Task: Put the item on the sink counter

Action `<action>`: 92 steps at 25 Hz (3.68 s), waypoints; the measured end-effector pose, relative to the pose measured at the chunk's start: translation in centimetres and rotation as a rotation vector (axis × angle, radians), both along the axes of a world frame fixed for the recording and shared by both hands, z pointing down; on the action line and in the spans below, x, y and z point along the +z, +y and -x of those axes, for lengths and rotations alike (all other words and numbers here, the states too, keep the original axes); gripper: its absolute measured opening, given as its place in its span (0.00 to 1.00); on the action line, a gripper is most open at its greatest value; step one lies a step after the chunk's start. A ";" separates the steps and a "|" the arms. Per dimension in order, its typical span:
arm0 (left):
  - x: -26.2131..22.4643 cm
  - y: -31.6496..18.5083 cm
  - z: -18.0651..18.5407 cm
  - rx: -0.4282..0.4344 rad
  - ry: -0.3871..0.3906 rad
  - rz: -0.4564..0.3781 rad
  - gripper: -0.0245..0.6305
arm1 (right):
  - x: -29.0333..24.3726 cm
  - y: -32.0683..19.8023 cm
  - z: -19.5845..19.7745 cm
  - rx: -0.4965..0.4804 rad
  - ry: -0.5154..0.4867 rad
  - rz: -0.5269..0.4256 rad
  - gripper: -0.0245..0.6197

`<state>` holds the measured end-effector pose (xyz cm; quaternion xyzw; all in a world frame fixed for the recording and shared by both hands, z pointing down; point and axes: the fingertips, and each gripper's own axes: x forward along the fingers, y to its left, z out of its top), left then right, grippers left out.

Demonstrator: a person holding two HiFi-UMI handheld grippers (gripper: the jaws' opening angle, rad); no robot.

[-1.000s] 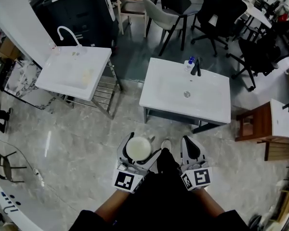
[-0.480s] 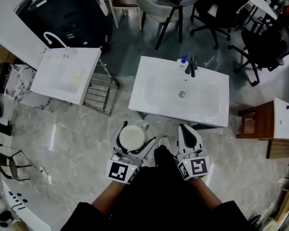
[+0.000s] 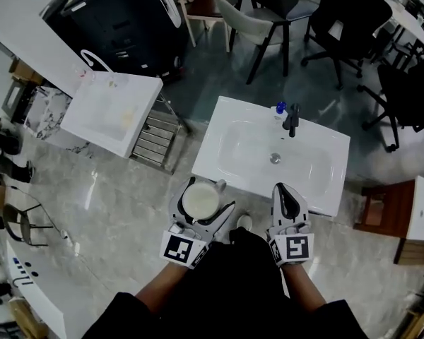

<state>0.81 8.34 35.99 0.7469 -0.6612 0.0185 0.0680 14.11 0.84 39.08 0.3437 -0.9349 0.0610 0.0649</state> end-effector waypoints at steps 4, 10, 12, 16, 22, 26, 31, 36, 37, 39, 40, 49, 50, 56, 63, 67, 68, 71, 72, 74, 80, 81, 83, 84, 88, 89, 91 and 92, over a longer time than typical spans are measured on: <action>0.3 -1.7 0.2 -0.038 -0.003 0.006 0.74 | 0.2 -2.1 0.5 -0.031 -0.008 -0.013 0.09; 0.0 -3.5 -0.2 -0.061 -0.014 -0.002 0.74 | 1.0 -2.6 0.3 -0.073 -0.006 0.021 0.09; 0.4 -4.2 -0.1 -0.060 -0.012 0.000 0.74 | 1.1 -2.8 0.7 -0.086 -0.007 0.018 0.09; 0.8 -5.2 0.4 -0.052 -0.006 -0.002 0.74 | 1.3 -3.3 1.1 -0.081 -0.022 0.041 0.09; 1.7 -7.7 1.9 -0.016 0.028 0.011 0.74 | 0.4 -4.4 1.5 -0.017 -0.054 0.058 0.09; 2.0 -9.6 3.1 0.020 0.017 0.002 0.74 | 0.5 -5.0 3.1 0.003 -0.031 0.059 0.09; 3.5 -12.2 5.0 0.069 0.049 0.017 0.74 | 0.8 -6.2 5.8 0.011 0.007 0.062 0.09; 5.1 -15.6 7.0 0.127 0.050 0.055 0.74 | 1.6 -9.4 8.3 0.045 0.033 0.076 0.09; 5.4 -16.1 7.4 0.135 0.044 0.066 0.74 | 1.9 -10.0 8.7 0.052 0.040 0.083 0.09; 6.1 -17.1 8.1 0.148 0.038 0.080 0.74 | 2.5 -11.2 9.5 0.071 0.051 0.096 0.09; 6.4 -17.7 8.4 0.157 0.035 0.079 0.74 | 2.6 -11.8 9.8 0.084 0.056 0.096 0.09; 8.3 -23.0 11.3 0.287 0.015 0.085 0.74 | 3.6 -15.5 13.4 0.173 0.106 0.087 0.09; 9.0 -23.6 11.6 0.300 0.007 0.082 0.74 | 3.8 -15.7 13.7 0.183 0.113 0.093 0.09; 12.0 -26.7 13.4 0.373 0.013 0.098 0.74 | 4.9 -17.1 15.9 0.218 0.145 0.105 0.09; 16.5 -30.2 15.4 0.400 -0.025 0.130 0.74 | 5.7 -20.2 18.3 0.282 0.102 0.093 0.09; 18.4 -32.3 15.5 0.433 -0.036 0.103 0.74 | 6.5 -21.1 19.1 0.312 0.111 0.115 0.09; 19.0 -32.8 15.5 0.440 -0.025 0.095 0.74 | 7.2 -21.0 19.4 0.310 0.125 0.134 0.09; 20.9 -34.5 16.0 0.457 -0.020 0.091 0.74 | 8.6 -21.2 20.4 0.312 0.149 0.163 0.09; 21.6 -34.9 16.0 0.465 -0.015 0.094 0.74 | 8.9 -21.4 20.6 0.314 0.153 0.166 0.09; 22.9 -35.7 15.8 0.485 0.005 0.107 0.74 | 9.2 -21.6 20.9 0.315 0.158 0.172 0.09; 26.7 -36.8 15.9 0.502 -0.015 0.181 0.74 | 9.7 -22.7 21.2 0.318 0.175 0.179 0.09; 27.2 -37.1 16.0 0.500 -0.017 0.193 0.74 | 9.8 -22.9 21.3 0.320 0.176 0.180 0.09; 28.4 -37.6 16.0 0.495 -0.015 0.213 0.74 | 9.9 -23.3 21.5 0.324 0.175 0.180 0.09; 29.0 -37.8 16.0 0.495 -0.019 0.221 0.74 | 9.9 -23.5 21.5 0.327 0.175 0.181 0.09; 30.8 -38.4 15.8 0.505 -0.063 0.231 0.74 | 10.2 -23.6 21.4 0.339 0.184 0.185 0.09; 31.0 -38.5 15.8 0.507 -0.070 0.230 0.74 | 10.2 -23.5 21.3 0.339 0.188 0.187 0.09; 31.4 -38.5 15.6 0.516 -0.084 0.229 0.74 | 10.4 -23.2 21.0 0.344 0.193 0.193 0.09; 31.7 -38.5 15.5 0.525 -0.094 0.230 0.74 | 10.5 -23.1 20.8 0.348 0.198 0.197 0.09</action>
